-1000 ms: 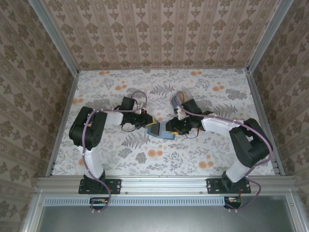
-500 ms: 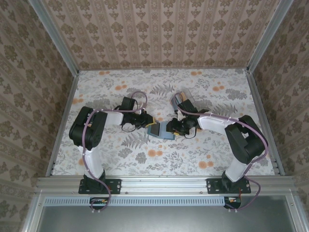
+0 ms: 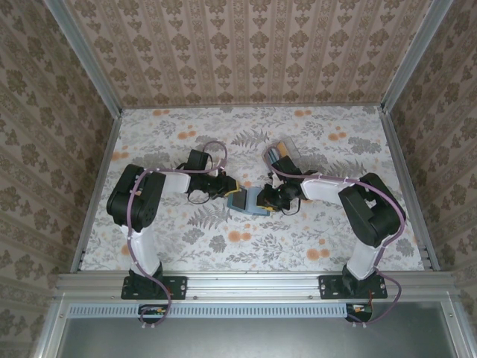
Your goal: Put the credit cards into the card holder
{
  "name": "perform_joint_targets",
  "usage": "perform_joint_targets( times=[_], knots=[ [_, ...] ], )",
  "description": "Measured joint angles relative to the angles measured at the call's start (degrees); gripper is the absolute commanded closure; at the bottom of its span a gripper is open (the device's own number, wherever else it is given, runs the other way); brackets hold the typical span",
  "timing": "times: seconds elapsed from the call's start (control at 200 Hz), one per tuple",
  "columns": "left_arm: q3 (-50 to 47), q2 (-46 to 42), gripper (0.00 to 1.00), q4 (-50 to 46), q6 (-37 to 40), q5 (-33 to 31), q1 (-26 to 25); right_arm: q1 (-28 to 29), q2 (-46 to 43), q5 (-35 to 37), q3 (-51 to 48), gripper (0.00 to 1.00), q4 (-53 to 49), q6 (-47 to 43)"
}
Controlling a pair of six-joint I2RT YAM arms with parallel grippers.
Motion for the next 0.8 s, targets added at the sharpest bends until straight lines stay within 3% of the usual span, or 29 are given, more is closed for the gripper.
perform_joint_targets(
  times=[0.25, 0.46, 0.8],
  knots=[
    [0.0, 0.0, 0.85, 0.0, 0.0, 0.0, 0.0, 0.3, 0.4, -0.6, 0.0, 0.67, 2.1, 1.5],
    [0.0, 0.0, 0.84, 0.0, 0.0, 0.0, 0.0, 0.5, 1.8, -1.9, 0.0, 0.69, 6.3, 3.3],
    [0.0, 0.0, 0.73, -0.3, -0.3, -0.4, 0.4, 1.9, 6.7, -2.9, 4.7, 0.69, 11.5, 5.6]
  ],
)
